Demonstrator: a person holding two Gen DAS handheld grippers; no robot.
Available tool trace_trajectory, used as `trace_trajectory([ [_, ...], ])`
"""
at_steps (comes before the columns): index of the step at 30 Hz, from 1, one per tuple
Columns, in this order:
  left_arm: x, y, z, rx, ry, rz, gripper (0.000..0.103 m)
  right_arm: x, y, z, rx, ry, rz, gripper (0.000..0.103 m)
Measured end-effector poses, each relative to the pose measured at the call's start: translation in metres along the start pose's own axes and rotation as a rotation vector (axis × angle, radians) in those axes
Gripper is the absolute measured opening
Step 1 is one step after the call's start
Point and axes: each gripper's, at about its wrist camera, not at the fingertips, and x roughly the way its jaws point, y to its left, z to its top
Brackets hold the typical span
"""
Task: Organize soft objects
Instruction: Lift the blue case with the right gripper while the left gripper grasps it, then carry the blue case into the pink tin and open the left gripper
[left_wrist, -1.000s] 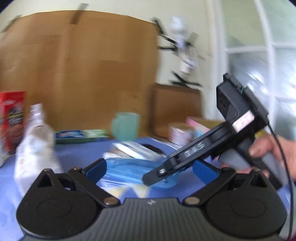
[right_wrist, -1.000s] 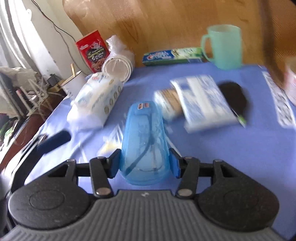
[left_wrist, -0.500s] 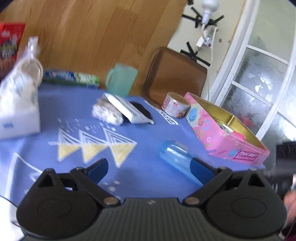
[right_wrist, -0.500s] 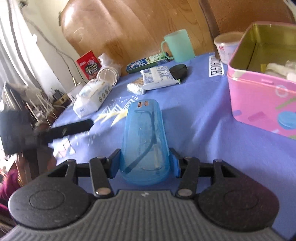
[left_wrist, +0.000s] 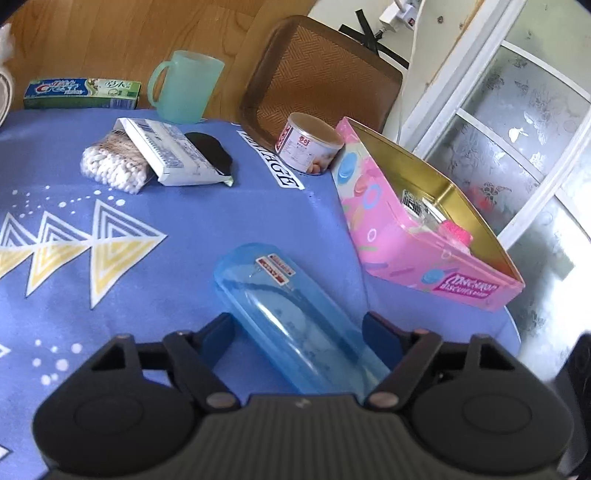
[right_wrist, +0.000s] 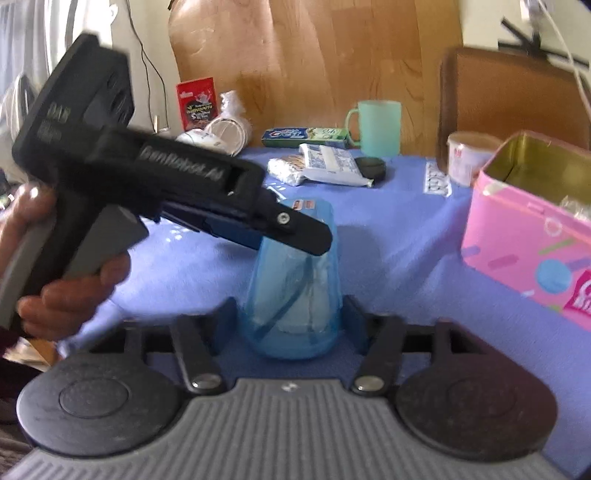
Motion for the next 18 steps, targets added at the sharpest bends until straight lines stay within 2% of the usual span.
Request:
trace_trajectory([
  [2,0.001,-0.007,0.008,-0.007,-0.008,-0.018,0.072,-0.003,0.0,0.001,-0.009,-0.042,-0.047,0.058],
  [4,-0.002,-0.02,0.021,0.026,-0.036,-0.039,0.072,-0.014,-0.005,0.006,-0.017,-0.115,-0.091,0.058],
  [8,-0.002,-0.07,0.054,0.17,-0.106,-0.094,0.072,-0.041,-0.024,0.021,0.014,-0.267,-0.207,0.058],
  [10,0.007,-0.099,0.067,0.253,-0.132,-0.116,0.07,-0.051,-0.037,0.028,0.048,-0.315,-0.274,0.058],
  [14,0.047,-0.148,0.085,0.342,-0.129,-0.133,0.069,-0.053,-0.07,0.038,0.124,-0.333,-0.416,0.058],
  [18,0.086,-0.171,0.091,0.371,-0.126,-0.083,0.073,-0.032,-0.102,0.048,0.176,-0.303,-0.557,0.058],
])
